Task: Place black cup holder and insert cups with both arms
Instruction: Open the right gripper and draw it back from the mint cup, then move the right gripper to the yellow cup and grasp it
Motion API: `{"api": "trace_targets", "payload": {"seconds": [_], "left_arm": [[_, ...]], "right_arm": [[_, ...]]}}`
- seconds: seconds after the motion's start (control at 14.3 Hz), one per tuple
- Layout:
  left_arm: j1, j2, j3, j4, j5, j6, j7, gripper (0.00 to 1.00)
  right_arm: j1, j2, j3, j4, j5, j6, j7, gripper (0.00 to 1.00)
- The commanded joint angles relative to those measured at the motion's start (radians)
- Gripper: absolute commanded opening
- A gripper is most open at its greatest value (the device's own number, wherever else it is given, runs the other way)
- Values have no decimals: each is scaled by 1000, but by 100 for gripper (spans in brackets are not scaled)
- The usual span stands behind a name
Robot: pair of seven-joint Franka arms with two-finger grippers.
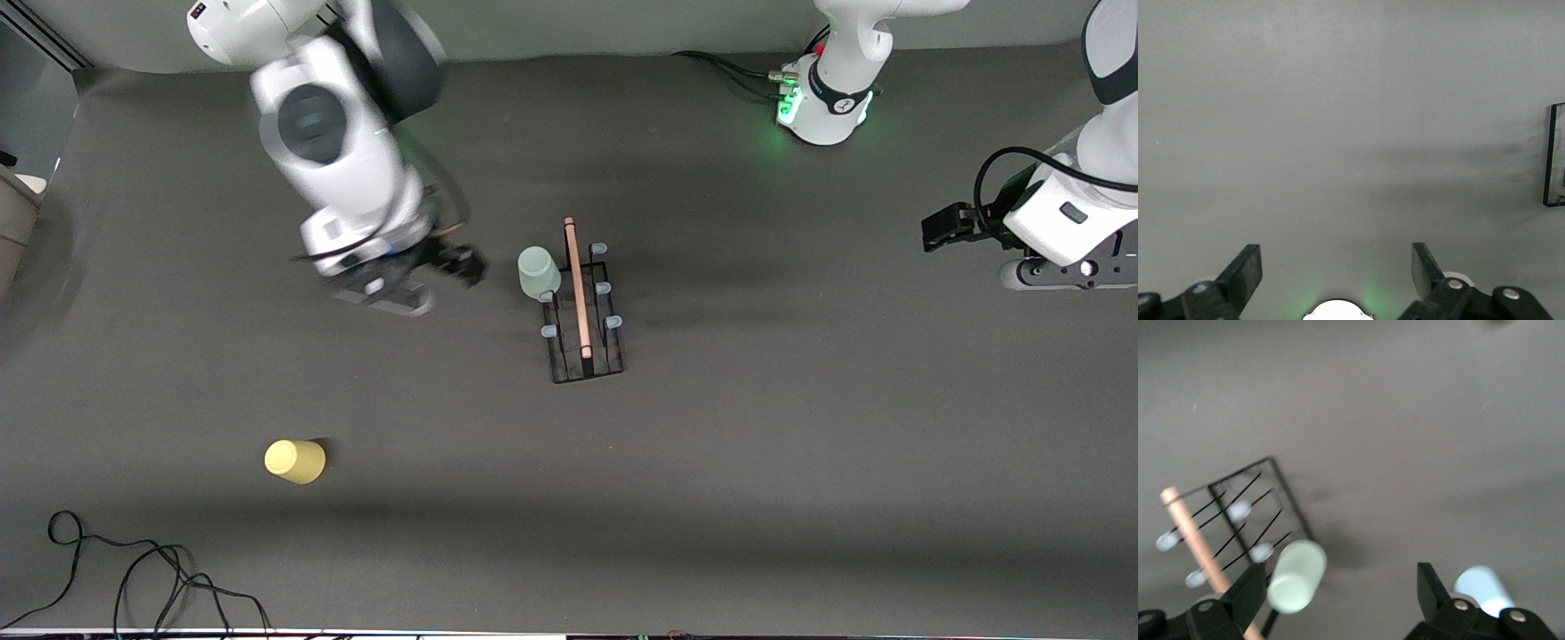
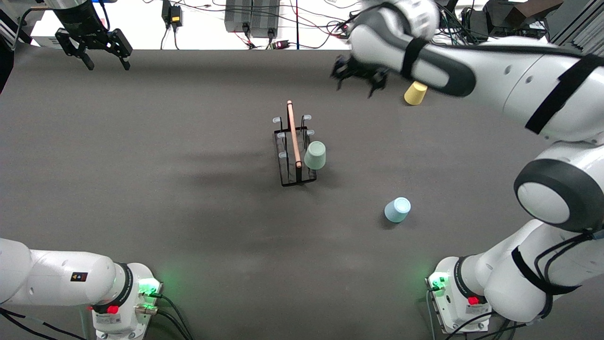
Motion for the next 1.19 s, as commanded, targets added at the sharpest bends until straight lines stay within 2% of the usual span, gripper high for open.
{"api": "trace_targets", "payload": {"seconds": [0.0,0.14,0.35,0.56,1.12], "left_arm": [[-6,-10,1,-3,6,16,11,100],[-4,-7,1,2,4,12,11,100],[-4,-7,1,2,4,10,11,100],[-6,-5,-1,5,1,13,11,100],[-9,-5,-1,6,1,12,11,100]], "right_arm": [[-1,29,-167,40,4,-26,-258,100],[-19,50,-249,52,4,-20,-428,100],[-174,154,-260,131,47,-15,-649,100],[-290,291,-260,185,183,40,-845,100],[-306,547,-251,185,376,378,-912,100]]}}
